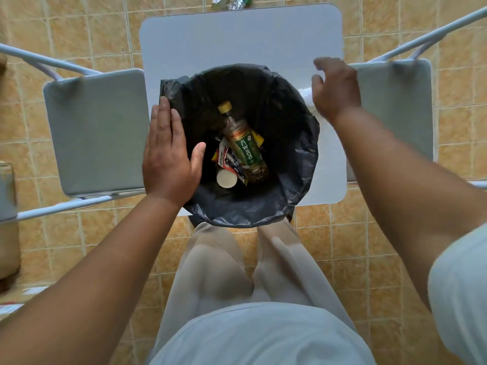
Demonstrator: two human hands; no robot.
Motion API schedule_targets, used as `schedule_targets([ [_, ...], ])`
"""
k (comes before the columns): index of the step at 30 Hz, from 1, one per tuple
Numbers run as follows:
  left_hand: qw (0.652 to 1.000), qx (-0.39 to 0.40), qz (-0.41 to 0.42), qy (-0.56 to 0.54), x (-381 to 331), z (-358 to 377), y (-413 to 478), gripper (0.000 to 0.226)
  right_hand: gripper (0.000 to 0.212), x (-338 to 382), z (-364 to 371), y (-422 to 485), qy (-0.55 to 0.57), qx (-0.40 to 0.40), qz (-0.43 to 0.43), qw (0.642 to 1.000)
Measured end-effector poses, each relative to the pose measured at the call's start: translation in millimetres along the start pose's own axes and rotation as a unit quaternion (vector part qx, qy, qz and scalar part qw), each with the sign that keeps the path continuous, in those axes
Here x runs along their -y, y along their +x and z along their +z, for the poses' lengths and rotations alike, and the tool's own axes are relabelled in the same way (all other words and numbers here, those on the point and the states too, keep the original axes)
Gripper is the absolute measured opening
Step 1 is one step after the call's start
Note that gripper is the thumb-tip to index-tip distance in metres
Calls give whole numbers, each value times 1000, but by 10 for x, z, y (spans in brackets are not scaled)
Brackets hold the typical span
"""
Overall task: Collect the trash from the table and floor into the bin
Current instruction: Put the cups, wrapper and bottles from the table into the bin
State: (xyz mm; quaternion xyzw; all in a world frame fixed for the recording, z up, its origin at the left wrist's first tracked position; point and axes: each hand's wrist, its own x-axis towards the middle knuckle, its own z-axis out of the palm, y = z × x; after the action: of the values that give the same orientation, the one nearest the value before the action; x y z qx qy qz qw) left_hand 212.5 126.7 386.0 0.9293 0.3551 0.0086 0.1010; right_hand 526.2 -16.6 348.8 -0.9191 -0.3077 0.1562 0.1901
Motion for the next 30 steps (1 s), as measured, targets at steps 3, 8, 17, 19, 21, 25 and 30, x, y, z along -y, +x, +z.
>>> schedule_targets([
  [3,1000,-13,10,-1,9,24,-4,71,50,-318,240,217,-127,165,27,978],
  [8,999,-33,18,-5,35,71,0,69,71,-505,522,431,-208,264,62,940],
  [17,999,-40,21,-9,52,89,5,67,52,-682,748,467,-177,221,138,949],
  [19,999,-41,21,-8,44,86,10,67,55,-696,673,457,-149,199,138,959],
  [21,999,-43,17,-9,32,81,9,67,58,-678,538,437,-108,164,137,971],
  [25,999,-35,13,-14,9,40,21,68,66,-463,99,316,-11,40,112,993],
  [30,1000,-14,1,-16,-5,12,31,70,43,101,-594,-240,247,-164,15,955],
])
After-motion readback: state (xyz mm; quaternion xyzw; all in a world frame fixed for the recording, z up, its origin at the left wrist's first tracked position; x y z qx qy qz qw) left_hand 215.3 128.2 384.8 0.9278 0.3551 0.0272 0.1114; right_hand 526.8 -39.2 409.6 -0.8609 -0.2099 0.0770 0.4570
